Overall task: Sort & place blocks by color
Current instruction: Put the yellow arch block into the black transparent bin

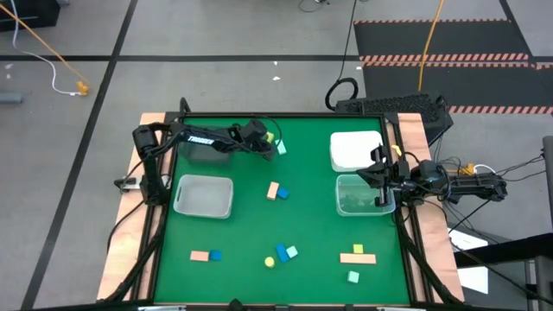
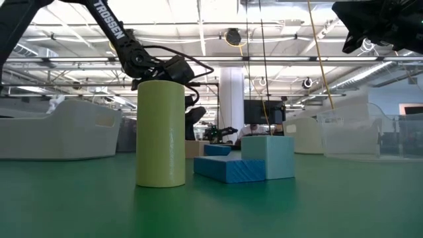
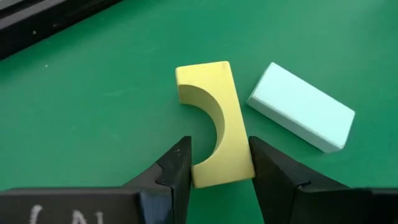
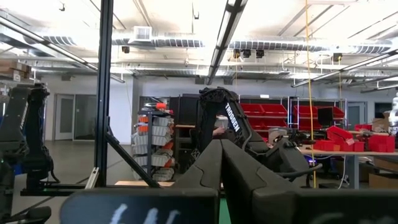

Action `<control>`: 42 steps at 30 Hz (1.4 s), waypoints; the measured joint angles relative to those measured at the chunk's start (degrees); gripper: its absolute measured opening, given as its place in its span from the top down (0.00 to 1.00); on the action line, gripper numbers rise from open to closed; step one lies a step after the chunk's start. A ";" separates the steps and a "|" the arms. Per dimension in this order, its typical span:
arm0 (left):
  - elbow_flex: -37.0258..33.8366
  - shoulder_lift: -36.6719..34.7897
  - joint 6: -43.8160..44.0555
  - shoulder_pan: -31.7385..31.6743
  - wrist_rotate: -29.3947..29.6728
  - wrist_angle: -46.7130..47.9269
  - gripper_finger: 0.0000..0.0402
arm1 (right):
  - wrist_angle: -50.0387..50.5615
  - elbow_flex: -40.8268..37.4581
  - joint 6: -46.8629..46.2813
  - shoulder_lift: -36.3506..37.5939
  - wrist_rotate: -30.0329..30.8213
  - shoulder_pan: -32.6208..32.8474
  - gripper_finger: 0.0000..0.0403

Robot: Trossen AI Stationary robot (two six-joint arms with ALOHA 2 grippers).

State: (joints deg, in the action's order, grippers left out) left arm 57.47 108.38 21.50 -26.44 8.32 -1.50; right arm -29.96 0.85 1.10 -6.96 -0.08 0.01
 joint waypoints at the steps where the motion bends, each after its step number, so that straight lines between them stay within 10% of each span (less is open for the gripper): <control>1: 0.00 -0.06 0.02 0.21 -0.02 0.03 0.67 | -0.01 -0.01 0.00 0.00 0.00 0.00 1.00; 21: -0.02 -23.35 -5.33 6.78 1.17 16.22 0.65 | -0.01 0.01 0.00 -0.02 0.00 0.00 1.00; 33: -0.02 -37.36 1.65 12.97 23.38 40.34 0.66 | 0.00 0.00 0.00 -0.02 -0.01 -0.01 1.00; 42: -2.69 -42.76 12.91 13.05 29.51 56.05 0.67 | 0.07 0.01 0.00 -0.02 0.00 0.00 1.00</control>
State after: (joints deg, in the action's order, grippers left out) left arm 54.79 65.61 34.41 -13.39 37.83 54.55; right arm -29.90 0.86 1.10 -6.98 -0.08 0.01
